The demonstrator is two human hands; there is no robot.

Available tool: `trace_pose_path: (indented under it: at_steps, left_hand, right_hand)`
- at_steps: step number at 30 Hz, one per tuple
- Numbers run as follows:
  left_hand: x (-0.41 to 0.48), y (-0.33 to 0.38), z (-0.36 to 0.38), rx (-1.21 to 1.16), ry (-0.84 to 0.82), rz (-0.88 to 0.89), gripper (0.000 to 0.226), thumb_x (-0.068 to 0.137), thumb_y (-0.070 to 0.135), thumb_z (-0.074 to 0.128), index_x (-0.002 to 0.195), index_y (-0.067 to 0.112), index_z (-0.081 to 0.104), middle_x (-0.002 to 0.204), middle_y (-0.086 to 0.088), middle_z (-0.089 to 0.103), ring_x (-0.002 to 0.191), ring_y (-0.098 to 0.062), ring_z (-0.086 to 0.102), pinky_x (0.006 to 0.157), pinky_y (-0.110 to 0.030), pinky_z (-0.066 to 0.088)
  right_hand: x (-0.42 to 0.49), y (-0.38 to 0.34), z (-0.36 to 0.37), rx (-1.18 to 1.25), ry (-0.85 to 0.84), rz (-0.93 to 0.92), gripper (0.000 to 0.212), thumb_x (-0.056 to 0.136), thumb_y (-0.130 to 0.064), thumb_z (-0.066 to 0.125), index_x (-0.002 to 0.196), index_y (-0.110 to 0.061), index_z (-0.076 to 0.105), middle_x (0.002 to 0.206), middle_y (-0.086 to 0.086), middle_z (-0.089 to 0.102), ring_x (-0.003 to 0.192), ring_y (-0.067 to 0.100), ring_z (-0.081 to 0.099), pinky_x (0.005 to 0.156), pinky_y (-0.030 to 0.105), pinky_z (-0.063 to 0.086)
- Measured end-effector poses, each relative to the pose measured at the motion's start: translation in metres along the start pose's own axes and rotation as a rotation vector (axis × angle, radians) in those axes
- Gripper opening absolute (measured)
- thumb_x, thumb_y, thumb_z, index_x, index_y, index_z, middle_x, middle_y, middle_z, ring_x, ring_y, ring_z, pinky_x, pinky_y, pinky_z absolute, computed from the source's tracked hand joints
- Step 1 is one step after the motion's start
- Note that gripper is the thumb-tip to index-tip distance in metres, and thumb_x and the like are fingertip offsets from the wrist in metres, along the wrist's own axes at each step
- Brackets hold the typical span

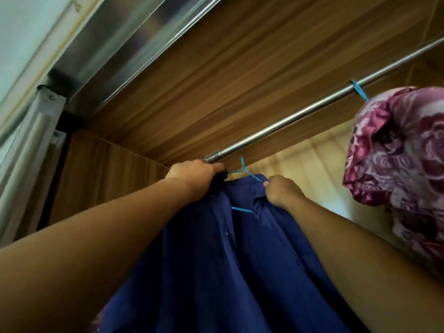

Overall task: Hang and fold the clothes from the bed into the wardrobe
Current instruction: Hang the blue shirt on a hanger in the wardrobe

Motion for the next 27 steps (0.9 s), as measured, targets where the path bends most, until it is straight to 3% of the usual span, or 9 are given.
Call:
trace_pose_path:
  at_steps: [3,7,11,14,17,20,23,27]
  left_hand:
    - [0.004,-0.007,-0.014,0.076,0.025,-0.021,0.047,0.1,0.027,0.039,0.137,0.057,0.037,0.123,-0.004,0.06,0.102,-0.032,0.063,0.072,-0.037,0.042]
    - [-0.013,-0.01,-0.014,0.062,0.008,-0.078,0.047,0.098,0.026,0.041,0.137,0.054,0.04,0.124,-0.003,0.058,0.105,-0.032,0.062,0.072,-0.037,0.04]
    - [-0.043,-0.001,0.001,-0.11,-0.075,-0.184,0.036,0.098,0.023,0.044,0.134,0.03,0.048,0.13,-0.011,0.046,0.118,-0.038,0.05,0.093,-0.049,0.044]
    - [-0.064,0.014,0.005,-0.035,0.063,-0.261,0.032,0.1,0.031,0.045,0.128,0.018,0.053,0.13,-0.012,0.041,0.122,-0.036,0.038,0.099,-0.051,0.034]
    - [-0.075,0.029,0.003,0.023,0.157,-0.207,0.036,0.099,0.038,0.046,0.124,0.015,0.056,0.13,-0.011,0.05,0.121,-0.034,0.044,0.097,-0.046,0.035]
    - [-0.079,0.047,0.003,0.026,0.172,-0.159,0.03,0.098,0.034,0.045,0.117,0.013,0.053,0.12,-0.01,0.063,0.111,-0.034,0.056,0.082,-0.043,0.037]
    - [-0.073,0.061,0.008,-0.178,0.099,-0.19,0.025,0.097,0.022,0.047,0.119,0.01,0.047,0.115,-0.013,0.063,0.103,-0.038,0.061,0.067,-0.041,0.036]
    - [-0.053,0.076,0.012,-0.195,-0.009,-0.188,0.025,0.092,0.014,0.052,0.116,0.01,0.048,0.117,-0.015,0.061,0.107,-0.04,0.059,0.07,-0.045,0.041]
  right_hand:
    - [0.01,-0.015,-0.003,0.122,0.038,-0.011,0.042,0.106,-0.036,0.042,0.129,-0.007,0.061,0.134,0.02,0.06,0.122,0.038,0.057,0.099,0.037,0.046]
    - [0.001,-0.032,0.01,0.231,0.019,-0.008,0.039,0.105,-0.036,0.044,0.123,-0.008,0.065,0.123,0.02,0.066,0.111,0.039,0.063,0.096,0.04,0.052]
    - [-0.032,-0.044,0.024,0.229,0.024,-0.051,0.031,0.104,-0.023,0.043,0.116,-0.003,0.063,0.119,0.022,0.066,0.109,0.041,0.062,0.09,0.039,0.051]
    - [-0.057,-0.049,0.022,0.251,0.049,-0.111,0.023,0.101,-0.019,0.043,0.109,-0.006,0.061,0.114,0.018,0.067,0.107,0.039,0.061,0.086,0.038,0.05]
    - [-0.082,-0.052,0.018,0.316,-0.022,-0.081,0.044,0.098,-0.045,0.055,0.122,-0.008,0.052,0.121,0.014,0.065,0.11,0.037,0.061,0.09,0.041,0.05]
    - [-0.094,-0.044,0.016,0.269,-0.04,0.009,0.043,0.091,-0.027,0.065,0.125,-0.006,0.047,0.122,0.017,0.064,0.109,0.038,0.063,0.086,0.039,0.052]
    - [-0.098,-0.025,0.006,0.245,-0.008,0.03,0.026,0.097,-0.021,0.051,0.117,-0.005,0.059,0.118,0.018,0.066,0.106,0.039,0.063,0.083,0.037,0.052]
    - [-0.109,-0.001,-0.002,0.221,-0.089,-0.066,0.022,0.099,-0.015,0.043,0.081,-0.014,0.054,0.097,0.011,0.061,0.097,0.035,0.059,0.076,0.033,0.044]
Point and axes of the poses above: each hand's wrist, its own x-axis towards the middle knuckle, its own z-axis out of the palm, y = z × x, the point moved 1 cm from there along x, towards the middle knuckle
